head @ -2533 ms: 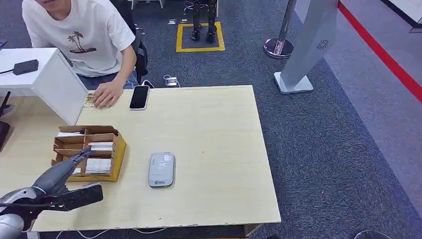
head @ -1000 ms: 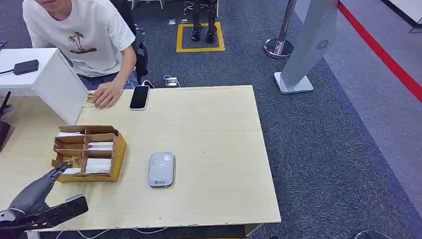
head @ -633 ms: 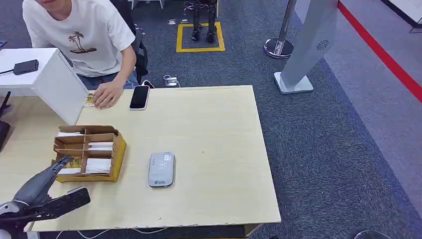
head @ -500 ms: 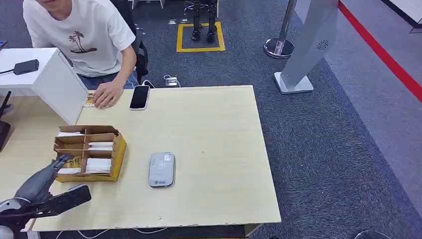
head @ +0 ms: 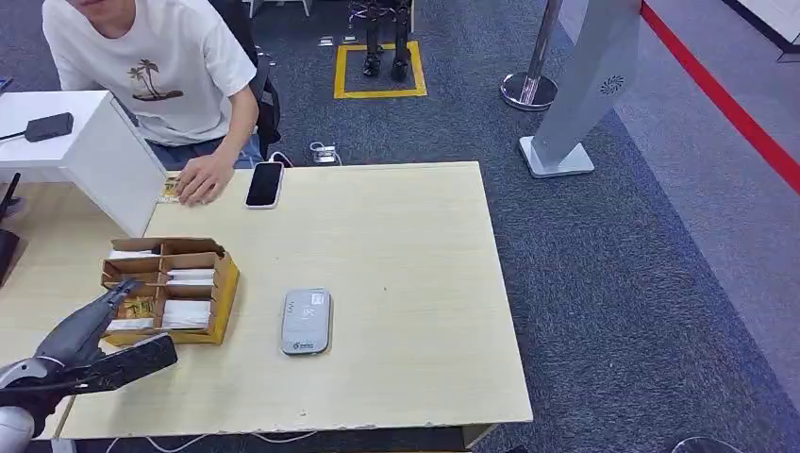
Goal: Pass the card to the sensor for recognition and then transmit it.
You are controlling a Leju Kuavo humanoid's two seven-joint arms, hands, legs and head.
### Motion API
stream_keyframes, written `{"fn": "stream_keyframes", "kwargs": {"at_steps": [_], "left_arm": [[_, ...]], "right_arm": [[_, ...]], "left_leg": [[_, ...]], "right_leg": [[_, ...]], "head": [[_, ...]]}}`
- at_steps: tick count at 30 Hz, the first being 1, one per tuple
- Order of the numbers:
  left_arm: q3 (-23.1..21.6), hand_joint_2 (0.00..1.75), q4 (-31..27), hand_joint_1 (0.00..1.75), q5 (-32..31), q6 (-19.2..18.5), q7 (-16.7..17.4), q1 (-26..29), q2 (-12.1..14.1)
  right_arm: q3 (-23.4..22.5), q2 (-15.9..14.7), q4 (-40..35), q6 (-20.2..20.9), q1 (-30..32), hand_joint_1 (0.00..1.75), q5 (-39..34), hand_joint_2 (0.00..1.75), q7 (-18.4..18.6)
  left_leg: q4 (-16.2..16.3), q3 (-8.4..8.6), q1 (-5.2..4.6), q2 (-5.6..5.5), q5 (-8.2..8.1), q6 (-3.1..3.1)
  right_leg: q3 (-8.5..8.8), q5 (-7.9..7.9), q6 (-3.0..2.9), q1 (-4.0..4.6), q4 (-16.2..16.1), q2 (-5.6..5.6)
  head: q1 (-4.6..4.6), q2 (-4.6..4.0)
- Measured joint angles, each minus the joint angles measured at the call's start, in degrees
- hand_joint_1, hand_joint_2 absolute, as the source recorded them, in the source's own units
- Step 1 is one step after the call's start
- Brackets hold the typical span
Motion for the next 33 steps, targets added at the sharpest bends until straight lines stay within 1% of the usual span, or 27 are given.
{"fn": "stream_keyframes", "kwargs": {"at_steps": [21,33], "left_arm": [[-0.5,1.75,0.4,0.0,0.2,-0.5,0.0,-1.0,0.2],[-1.9,1.75,1.2,0.0,0.2,-0.5,0.0,-2.8,-0.2]], "right_arm": [[0.0,0.0,0.0,0.2,-0.2,0.0,0.6,0.0,-0.2],[0.0,0.0,0.0,0.6,-0.3,0.0,0.9,0.0,0.0]], "left_leg": [[0.0,0.0,0.0,0.0,0.01,0.01],[0.0,0.0,0.0,0.0,0.01,0.01]], "right_leg": [[0.0,0.0,0.0,0.0,0.0,0.0],[0.0,0.01,0.0,0.0,0.0,0.01]], "head": [[0.0,0.0],[0.02,0.0]]}}
